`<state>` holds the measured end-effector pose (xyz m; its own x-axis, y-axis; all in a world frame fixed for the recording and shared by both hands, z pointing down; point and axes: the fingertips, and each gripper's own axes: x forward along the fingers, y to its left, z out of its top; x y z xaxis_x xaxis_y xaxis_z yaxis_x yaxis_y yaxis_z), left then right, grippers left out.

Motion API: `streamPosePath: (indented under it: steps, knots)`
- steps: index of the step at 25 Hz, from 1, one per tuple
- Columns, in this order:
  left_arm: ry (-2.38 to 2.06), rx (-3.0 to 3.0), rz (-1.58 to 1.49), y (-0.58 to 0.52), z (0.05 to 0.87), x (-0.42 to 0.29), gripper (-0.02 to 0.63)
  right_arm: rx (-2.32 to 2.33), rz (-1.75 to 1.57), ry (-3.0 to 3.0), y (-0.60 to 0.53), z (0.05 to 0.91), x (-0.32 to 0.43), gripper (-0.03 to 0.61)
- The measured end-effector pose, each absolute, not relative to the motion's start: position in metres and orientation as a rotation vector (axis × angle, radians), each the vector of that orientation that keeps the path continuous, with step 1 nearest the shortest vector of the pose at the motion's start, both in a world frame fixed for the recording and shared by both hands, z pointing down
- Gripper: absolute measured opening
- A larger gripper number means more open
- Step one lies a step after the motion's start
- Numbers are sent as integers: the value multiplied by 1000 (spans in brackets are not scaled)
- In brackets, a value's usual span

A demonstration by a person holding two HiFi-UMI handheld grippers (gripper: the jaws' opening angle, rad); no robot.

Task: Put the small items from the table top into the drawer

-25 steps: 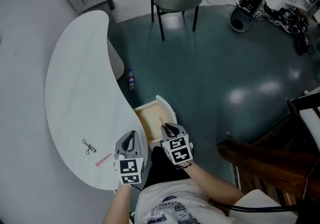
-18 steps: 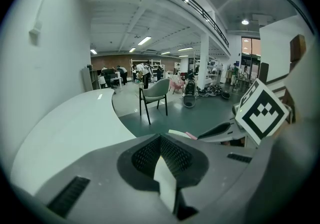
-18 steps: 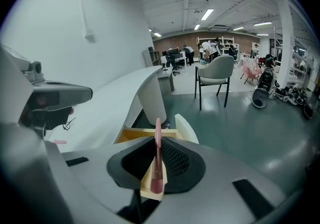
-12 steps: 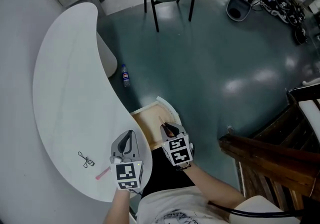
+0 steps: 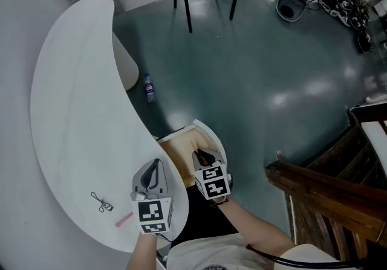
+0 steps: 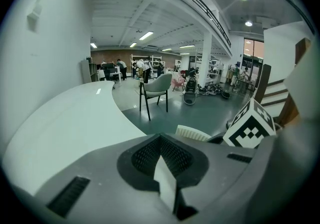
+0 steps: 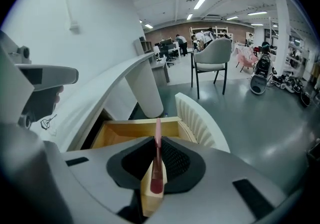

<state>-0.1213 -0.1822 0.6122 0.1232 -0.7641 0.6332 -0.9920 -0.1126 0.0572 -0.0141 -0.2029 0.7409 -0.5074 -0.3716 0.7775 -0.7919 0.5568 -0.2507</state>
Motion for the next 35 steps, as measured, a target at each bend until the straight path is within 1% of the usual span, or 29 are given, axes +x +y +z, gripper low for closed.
streamPosePath:
  steps: [16,35]
  knots:
    - [-1642,1940,697,-190,639,-130,20,957,921,-2030,-210,805,-36,60]
    - [-1616,1913,697,-195,652,-130,20,1003,1061,-1882,-212,867,-33,60]
